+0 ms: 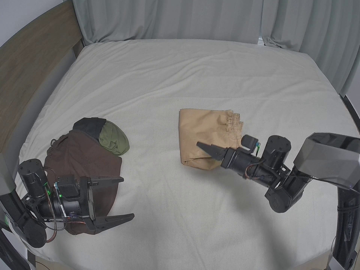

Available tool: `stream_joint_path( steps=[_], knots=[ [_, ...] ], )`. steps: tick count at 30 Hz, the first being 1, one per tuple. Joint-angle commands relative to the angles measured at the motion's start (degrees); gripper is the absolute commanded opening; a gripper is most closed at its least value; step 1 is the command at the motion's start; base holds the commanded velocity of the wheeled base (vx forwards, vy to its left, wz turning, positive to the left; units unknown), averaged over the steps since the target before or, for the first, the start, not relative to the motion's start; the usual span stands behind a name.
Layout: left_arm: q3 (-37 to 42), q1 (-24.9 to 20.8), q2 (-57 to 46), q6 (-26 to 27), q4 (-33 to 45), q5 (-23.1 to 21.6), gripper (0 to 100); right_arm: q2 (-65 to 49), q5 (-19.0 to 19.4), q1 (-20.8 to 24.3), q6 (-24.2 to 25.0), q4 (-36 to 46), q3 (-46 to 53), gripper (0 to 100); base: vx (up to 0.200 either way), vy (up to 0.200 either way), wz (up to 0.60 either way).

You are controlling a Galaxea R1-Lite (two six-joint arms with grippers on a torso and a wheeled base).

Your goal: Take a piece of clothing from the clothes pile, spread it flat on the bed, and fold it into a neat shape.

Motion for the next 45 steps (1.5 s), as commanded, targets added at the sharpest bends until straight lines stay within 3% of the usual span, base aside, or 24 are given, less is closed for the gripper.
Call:
stream_joint_path(
  steps=[1, 10, 15, 23, 28, 34, 39, 43, 45],
  knots=[
    [-0.1, 0.0, 0.5, 0.0, -0.1, 0.0, 100, 1.3, 0.3, -3.6, 0.7, 0.8, -7.9, 100, 0.000, 0.000, 0.00],
    [-0.2, 0.0, 0.8, 0.0, -0.1, 0.0, 100, 11.4, 0.2, -8.2, 0.8, 4.9, -16.7, 100, 0.000, 0.000, 0.00],
    [-0.1, 0.0, 0.6, 0.0, -0.1, 0.0, 100, 18.5, 0.1, -9.9, -1.6, 4.8, -19.9, 100, 0.000, 0.000, 0.00],
    [-0.1, 0.0, 0.8, 0.0, -0.1, -0.1, 100, 20.7, 0.0, -10.7, -2.5, 4.1, -19.6, 100, 0.000, 0.000, 0.00],
    [-0.5, 0.0, 0.6, -0.2, -0.5, -0.4, 100, 16.3, 0.0, -10.6, -3.0, 2.9, -17.8, 100, 0.000, 0.000, 0.00],
    [-4.4, -0.2, 0.0, -0.2, -0.7, -2.0, 100, -2.7, 0.0, -9.5, -3.6, 3.6, -9.1, 100, 0.000, 0.000, 0.00],
    [-5.5, -1.9, -4.8, -1.5, -0.8, -6.2, 100, -17.7, -0.1, -9.3, -10.8, 7.6, -0.2, 100, 0.000, 0.000, 0.00],
    [-4.2, -2.4, -12.5, -8.6, -0.7, -7.7, 100, -26.5, -0.2, -12.0, -20.8, 8.9, 11.6, 100, 0.000, 0.000, 0.00],
    [-2.1, -5.1, -16.0, -11.6, -0.7, -8.1, 100, -30.2, -0.7, -14.3, -26.3, 8.9, 16.6, 100, 0.000, 0.000, 0.00]
  ],
)
